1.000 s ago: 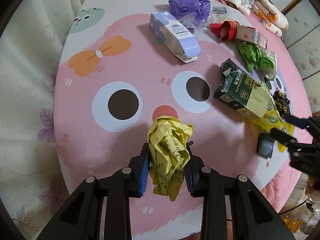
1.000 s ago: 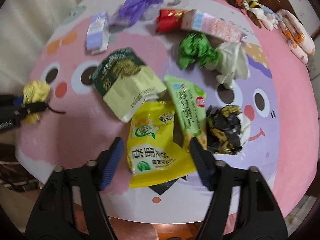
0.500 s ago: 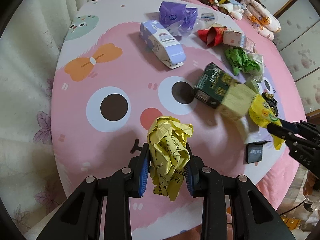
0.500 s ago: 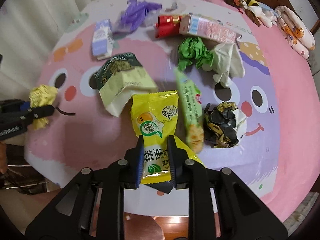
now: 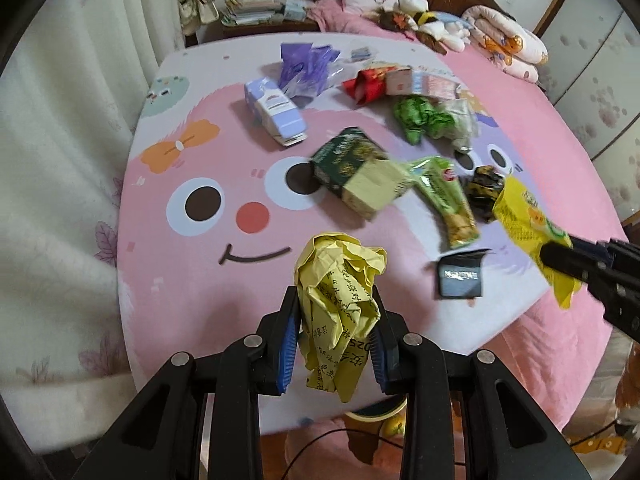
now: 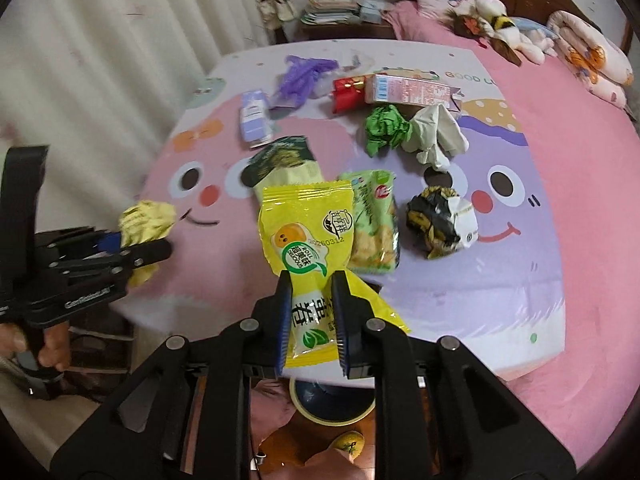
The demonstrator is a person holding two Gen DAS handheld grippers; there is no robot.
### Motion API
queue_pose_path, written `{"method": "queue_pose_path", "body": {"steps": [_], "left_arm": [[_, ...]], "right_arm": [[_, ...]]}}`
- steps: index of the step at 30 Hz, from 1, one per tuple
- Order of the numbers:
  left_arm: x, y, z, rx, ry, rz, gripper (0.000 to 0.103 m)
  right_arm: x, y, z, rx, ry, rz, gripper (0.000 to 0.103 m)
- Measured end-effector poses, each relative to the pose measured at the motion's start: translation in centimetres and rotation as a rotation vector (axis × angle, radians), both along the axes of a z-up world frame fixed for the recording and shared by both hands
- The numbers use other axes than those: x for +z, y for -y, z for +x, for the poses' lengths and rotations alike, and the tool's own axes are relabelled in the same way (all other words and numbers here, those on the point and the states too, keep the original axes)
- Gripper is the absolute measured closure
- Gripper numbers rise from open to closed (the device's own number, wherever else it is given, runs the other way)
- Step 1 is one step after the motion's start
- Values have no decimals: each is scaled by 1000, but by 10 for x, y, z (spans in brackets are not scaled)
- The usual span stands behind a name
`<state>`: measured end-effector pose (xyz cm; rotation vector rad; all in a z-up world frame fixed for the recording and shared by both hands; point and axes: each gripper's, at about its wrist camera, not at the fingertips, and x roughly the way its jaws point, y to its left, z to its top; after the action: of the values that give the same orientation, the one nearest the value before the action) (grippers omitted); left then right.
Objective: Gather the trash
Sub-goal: 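Carry both items over the blue bin and open both tools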
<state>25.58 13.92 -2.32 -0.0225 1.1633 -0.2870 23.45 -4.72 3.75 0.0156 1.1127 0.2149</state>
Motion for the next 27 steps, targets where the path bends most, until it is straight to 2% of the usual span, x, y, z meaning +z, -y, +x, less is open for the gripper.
{"method": "queue_pose_path", "body": {"steps": [6,13,17,22,27], "left_arm": [[9,35,-61,61,10,0,73],[-4,88,-138,98,-6,8,73],[-23,107,-174,146,-41,9,73],[-57,124,-206,146,-112,42,73],[-101,133,-220,152,-169,83,73]], "right_arm": [[-1,23,-57,48,13,63,87],[-26,61,-128,45,-27,131,87],[-50,81,-159,31,-85,156,87],[-85,98,-181,-6,-142,184,87],[-145,107,-192,-80,-231,216,87]]}}
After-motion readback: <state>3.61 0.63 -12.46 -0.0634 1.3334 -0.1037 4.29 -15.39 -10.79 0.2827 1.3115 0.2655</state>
